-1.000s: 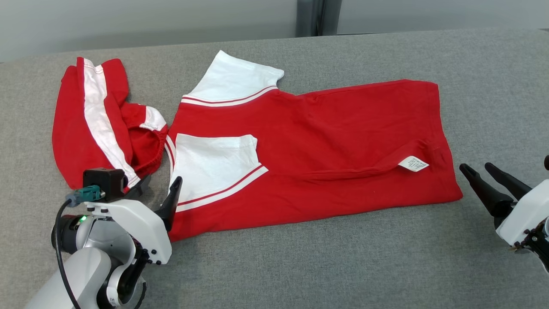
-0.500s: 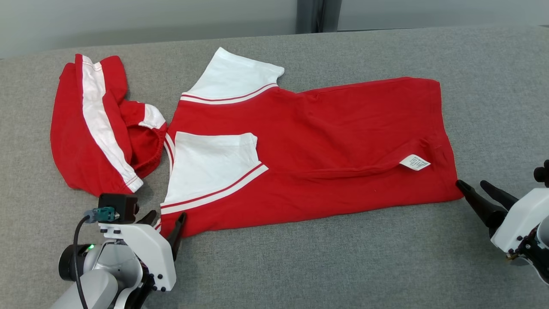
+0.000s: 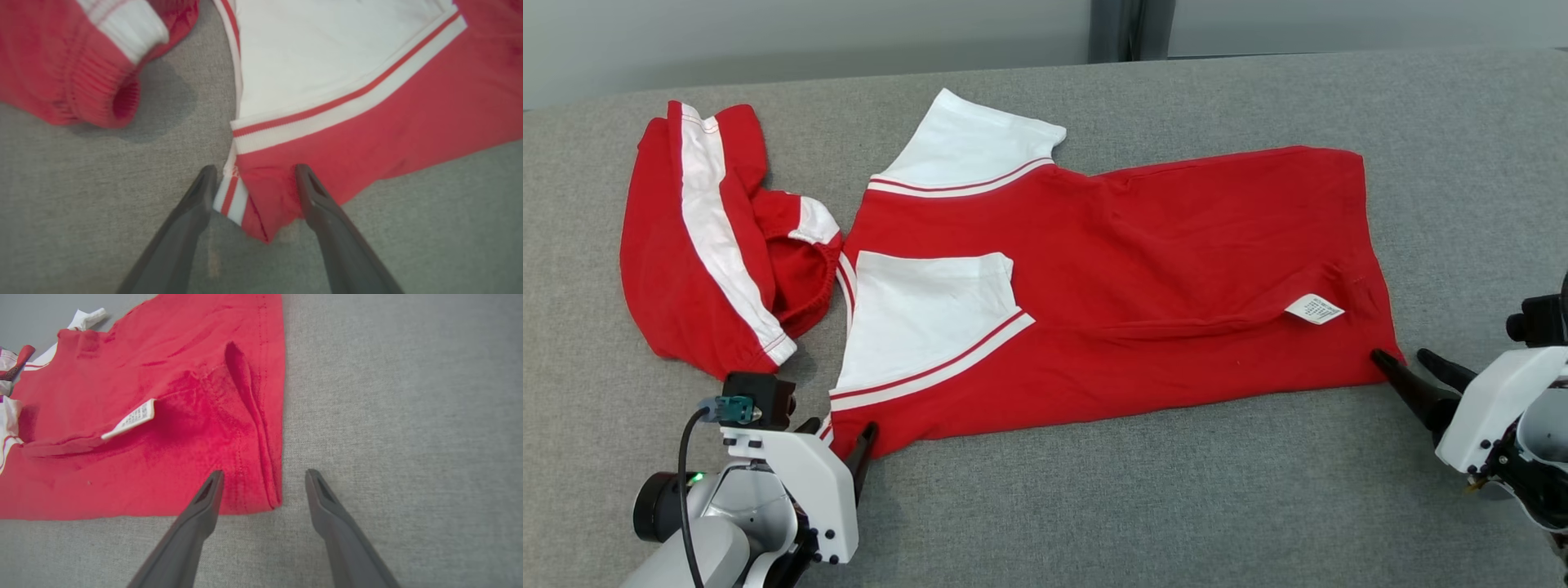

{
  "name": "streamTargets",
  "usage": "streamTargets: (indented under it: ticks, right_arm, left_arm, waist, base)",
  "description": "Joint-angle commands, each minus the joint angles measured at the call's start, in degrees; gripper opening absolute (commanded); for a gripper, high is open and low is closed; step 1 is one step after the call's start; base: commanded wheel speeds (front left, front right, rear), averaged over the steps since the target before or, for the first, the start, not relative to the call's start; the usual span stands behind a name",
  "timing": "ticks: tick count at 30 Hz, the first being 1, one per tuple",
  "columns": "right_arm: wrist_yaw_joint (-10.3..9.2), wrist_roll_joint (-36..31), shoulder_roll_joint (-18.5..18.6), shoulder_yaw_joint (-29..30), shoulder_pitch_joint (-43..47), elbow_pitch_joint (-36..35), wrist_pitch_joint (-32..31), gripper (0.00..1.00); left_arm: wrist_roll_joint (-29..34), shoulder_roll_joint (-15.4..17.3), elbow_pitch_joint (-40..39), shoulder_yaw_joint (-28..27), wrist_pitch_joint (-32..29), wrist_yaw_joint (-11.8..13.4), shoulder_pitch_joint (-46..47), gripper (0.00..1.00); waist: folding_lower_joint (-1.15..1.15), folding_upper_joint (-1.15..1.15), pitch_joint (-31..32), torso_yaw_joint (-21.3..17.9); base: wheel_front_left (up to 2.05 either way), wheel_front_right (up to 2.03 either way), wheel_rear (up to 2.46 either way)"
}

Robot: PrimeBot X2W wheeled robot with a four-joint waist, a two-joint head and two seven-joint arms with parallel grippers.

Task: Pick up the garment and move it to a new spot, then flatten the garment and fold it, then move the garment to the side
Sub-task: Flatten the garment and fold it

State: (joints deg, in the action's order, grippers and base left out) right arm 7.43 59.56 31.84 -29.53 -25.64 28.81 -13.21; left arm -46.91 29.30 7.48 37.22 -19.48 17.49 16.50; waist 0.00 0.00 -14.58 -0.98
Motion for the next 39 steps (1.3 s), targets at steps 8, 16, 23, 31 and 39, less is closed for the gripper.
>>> streamTargets:
  ticks: [8,16,23,31,39]
  right_arm:
    - [0.11,0.88,-1.40,-0.69,-1.96,3.83,-1.83,1.00]
    - [0.11,2.65,-2.71,-2.35,-2.69,5.87,-3.19,0.33]
    - [0.09,4.09,-2.25,-3.68,-3.00,5.70,-2.72,0.00]
    - [0.08,6.18,-1.07,-4.65,-1.72,5.36,-1.87,0.00]
    - [0.07,10.14,2.22,-5.27,2.19,2.08,-4.10,0.00]
  left_arm:
    - [-0.13,-0.29,0.59,1.37,-2.03,-0.13,1.01,1.00]
    - [-0.27,-1.14,1.67,3.15,-4.14,-0.71,1.64,0.70]
    - [-0.30,-0.72,1.46,3.25,-3.91,-1.11,1.75,0.00]
    - [-0.93,0.22,0.09,2.42,-3.61,-0.88,1.17,0.00]
    - [-4.46,3.45,-4.68,1.16,-5.96,-1.43,-2.76,0.00]
  waist:
    - [0.00,0.00,-0.45,0.45]
    - [0.00,0.00,-0.45,0.70]
    - [0.00,0.00,-0.22,0.59]
    - [0.00,0.00,1.37,0.63]
    - [0.00,0.00,3.98,0.50]
  base:
    - [0.00,0.00,0.00]
    - [0.00,0.00,0.00]
    - [0.00,0.00,0.00]
    - [0.00,0.00,0.00]
    - [0.00,0.00,0.00]
